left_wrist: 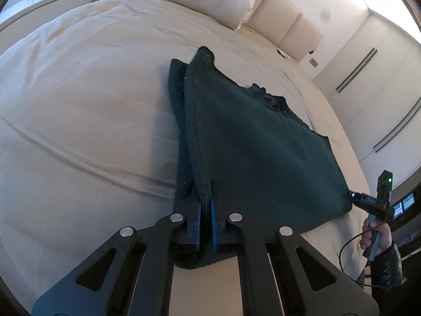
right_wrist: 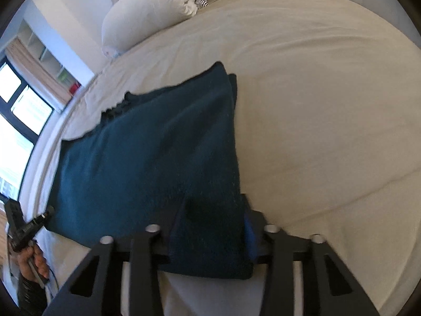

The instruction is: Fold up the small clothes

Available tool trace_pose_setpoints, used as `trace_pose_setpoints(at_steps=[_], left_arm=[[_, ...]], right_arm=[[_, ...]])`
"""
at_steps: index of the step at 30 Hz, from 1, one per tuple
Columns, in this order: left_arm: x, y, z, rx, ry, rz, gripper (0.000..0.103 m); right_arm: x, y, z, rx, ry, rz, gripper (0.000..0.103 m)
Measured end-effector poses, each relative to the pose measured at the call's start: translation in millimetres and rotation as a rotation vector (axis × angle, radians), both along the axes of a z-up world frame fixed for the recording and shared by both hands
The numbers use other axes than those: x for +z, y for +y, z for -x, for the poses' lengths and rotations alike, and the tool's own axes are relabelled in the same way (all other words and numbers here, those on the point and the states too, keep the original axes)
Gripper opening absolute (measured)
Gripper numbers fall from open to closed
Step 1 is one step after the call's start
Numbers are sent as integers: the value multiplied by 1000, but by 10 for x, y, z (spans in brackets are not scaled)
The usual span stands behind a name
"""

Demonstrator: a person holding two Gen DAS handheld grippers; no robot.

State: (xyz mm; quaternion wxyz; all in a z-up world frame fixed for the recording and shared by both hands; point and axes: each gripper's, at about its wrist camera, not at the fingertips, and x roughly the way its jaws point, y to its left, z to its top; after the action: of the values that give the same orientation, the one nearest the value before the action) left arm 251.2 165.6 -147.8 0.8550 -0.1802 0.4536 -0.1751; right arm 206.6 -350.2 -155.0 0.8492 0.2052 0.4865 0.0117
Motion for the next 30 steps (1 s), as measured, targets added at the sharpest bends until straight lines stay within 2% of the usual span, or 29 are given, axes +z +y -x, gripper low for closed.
trace_pose_setpoints(at_steps=[2, 6, 15, 19, 21, 23, 26, 30], left_arm=[[-22, 39, 15, 11, 7, 20, 4], [-32, 85, 81, 16, 7, 29, 4], [-199, 183, 109, 31, 30, 67, 4], [-257, 202, 81, 36, 39, 84, 5], [-259, 205, 71, 37, 41, 88, 5], [-275, 224, 49, 36, 48, 102, 6], [-287, 244, 34, 38, 55, 119, 6], [-262, 198, 50, 41, 48, 78, 6]], right_arm=[[3, -10, 12, 6, 2, 2, 19], [40, 4, 51, 10, -13, 14, 15], [25, 39, 72, 8, -15, 25, 14], [-2, -20, 100, -13, -11, -22, 15], [22, -47, 141, -33, -20, -57, 21], [22, -105, 193, -47, -30, -110, 23], [6, -107, 239, -32, -32, -94, 23], [26, -113, 263, -35, -29, -68, 14]])
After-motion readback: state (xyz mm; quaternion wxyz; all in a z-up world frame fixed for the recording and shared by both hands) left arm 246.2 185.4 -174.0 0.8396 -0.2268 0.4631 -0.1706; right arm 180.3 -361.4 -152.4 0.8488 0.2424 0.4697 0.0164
